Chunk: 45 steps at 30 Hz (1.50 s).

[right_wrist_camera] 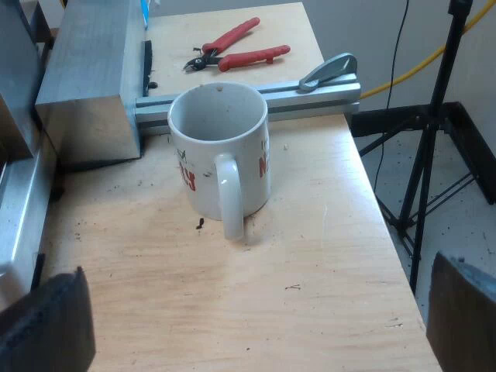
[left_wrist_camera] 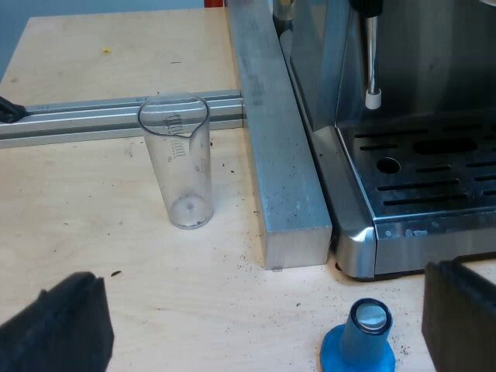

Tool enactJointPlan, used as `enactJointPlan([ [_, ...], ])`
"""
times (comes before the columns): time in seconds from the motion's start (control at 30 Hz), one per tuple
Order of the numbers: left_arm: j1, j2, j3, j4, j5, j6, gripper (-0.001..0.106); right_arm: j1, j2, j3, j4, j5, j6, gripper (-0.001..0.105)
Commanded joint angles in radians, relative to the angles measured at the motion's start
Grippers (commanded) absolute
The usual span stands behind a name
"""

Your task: Place mug into machine

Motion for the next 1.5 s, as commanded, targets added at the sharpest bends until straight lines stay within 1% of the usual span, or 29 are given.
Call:
enactJointPlan([
  [0.03,0.0,-0.135,0.0,-0.017,0.007,0.0,0.082,-0.001,-0.038,-0.004,-0.007,0.0,0.001,0.088],
  [0.1,0.0,-0.135,0.0,-0.019,0.007,0.0,0.082,-0.001,-0.038,-0.004,-0.007,0.0,0.001,0.088],
  [0.2,0.0,-0.135,0.0,-0.056,0.016,0.0,0.082,-0.001,-0.038,-0.004,-0.007,0.003,0.005,0.088],
  [0.23,0.0,-0.135,0.0,-0.082,0.04,0.0,0.082,-0.001,-0.038,-0.004,-0.007,0.003,0.026,0.088],
  [0.27,0.0,-0.132,0.0,-0.11,0.089,0.0,0.082,-0.001,-0.038,-0.004,-0.007,0.003,0.031,0.088],
  [0.3,0.0,-0.128,0.0,-0.119,0.109,-0.003,0.082,-0.001,-0.038,-0.009,-0.007,0.003,0.028,0.088],
  [0.33,-0.002,-0.117,0.0,-0.143,0.161,-0.025,0.082,-0.001,-0.036,-0.022,-0.005,-0.007,0.012,0.088],
  [0.37,-0.004,-0.105,0.0,-0.156,0.191,-0.057,0.082,-0.001,-0.03,-0.041,0.003,-0.018,0.006,0.088],
  [0.4,-0.006,-0.095,-0.002,-0.162,0.209,-0.064,0.082,-0.001,-0.029,-0.045,0.006,-0.019,0.006,0.088],
  [0.47,-0.023,-0.056,-0.007,-0.19,0.271,-0.091,0.082,-0.001,0.003,-0.095,0.037,-0.018,0.008,0.088],
  [0.5,-0.028,-0.044,-0.006,-0.202,0.281,-0.091,0.082,-0.001,0.017,-0.112,0.047,-0.018,0.008,0.088],
  [0.53,-0.048,-0.021,-0.006,-0.228,0.308,-0.091,0.082,-0.001,0.037,-0.132,0.068,-0.025,0.008,0.088],
  [0.63,-0.126,0.028,-0.006,-0.287,0.343,-0.091,0.082,-0.001,0.091,-0.176,0.114,-0.048,0.008,0.088],
  [0.67,-0.126,0.028,-0.006,-0.287,0.346,-0.091,0.082,-0.001,0.096,-0.179,0.114,-0.049,0.008,0.088],
  [0.7,-0.175,0.057,-0.006,-0.316,0.373,-0.091,0.082,-0.001,0.143,-0.207,0.148,-0.069,0.008,0.088],
  [0.73,-0.214,0.078,-0.006,-0.33,0.393,-0.091,0.082,-0.001,0.163,-0.217,0.159,-0.074,0.008,0.088],
  [0.8,-0.227,0.086,-0.006,-0.333,0.395,-0.091,0.082,-0.001,0.191,-0.229,0.173,-0.087,0.008,0.088],
  [0.83,-0.304,0.137,-0.006,-0.334,0.441,-0.081,0.082,-0.001,0.235,-0.24,0.185,-0.104,0.008,0.088],
  [0.9,-0.353,0.169,-0.004,-0.331,0.48,-0.078,0.082,-0.001,0.267,-0.241,0.188,-0.11,0.008,0.088],
  [0.93,-0.393,0.192,0.002,-0.331,0.511,-0.071,0.082,-0.001,0.29,-0.241,0.188,-0.109,0.008,0.088],
  [0.97,-0.414,0.21,0.006,-0.331,0.534,-0.055,0.082,-0.001,0.31,-0.239,0.188,-0.109,0.008,0.088],
  [1.07,-0.484,0.25,0.033,-0.331,0.552,-0.005,0.082,-0.001,0.354,-0.233,0.188,-0.109,0.008,0.088],
  [1.1,-0.484,0.25,0.033,-0.331,0.552,0.0,0.082,-0.001,0.363,-0.23,0.188,-0.109,0.008,0.088],
  [1.17,-0.532,0.276,0.063,-0.34,0.552,0.047,0.082,-0.001,0.39,-0.206,0.179,-0.109,0.006,0.088],
  [1.23,-0.545,0.281,0.079,-0.357,0.552,0.049,0.082,-0.001,0.402,-0.18,0.152,-0.109,0.005,0.088],
  [1.27,-0.551,0.283,0.108,-0.391,0.552,0.049,0.082,-0.001,0.412,-0.153,0.107,-0.109,0.005,0.088],
  [1.37,-0.551,0.283,0.145,-0.437,0.552,0.049,0.082,-0.001,0.418,-0.079,-0.005,-0.109,0.005,0.088],
  [1.4,-0.551,0.283,0.15,-0.437,0.552,0.049,0.082,-0.001,0.417,-0.056,-0.033,-0.109,0.005,0.088],
  [1.5,-0.551,0.283,0.159,-0.436,0.552,0.049,0.082,-0.001,0.417,-0.033,-0.073,-0.109,0.005,0.088],
])
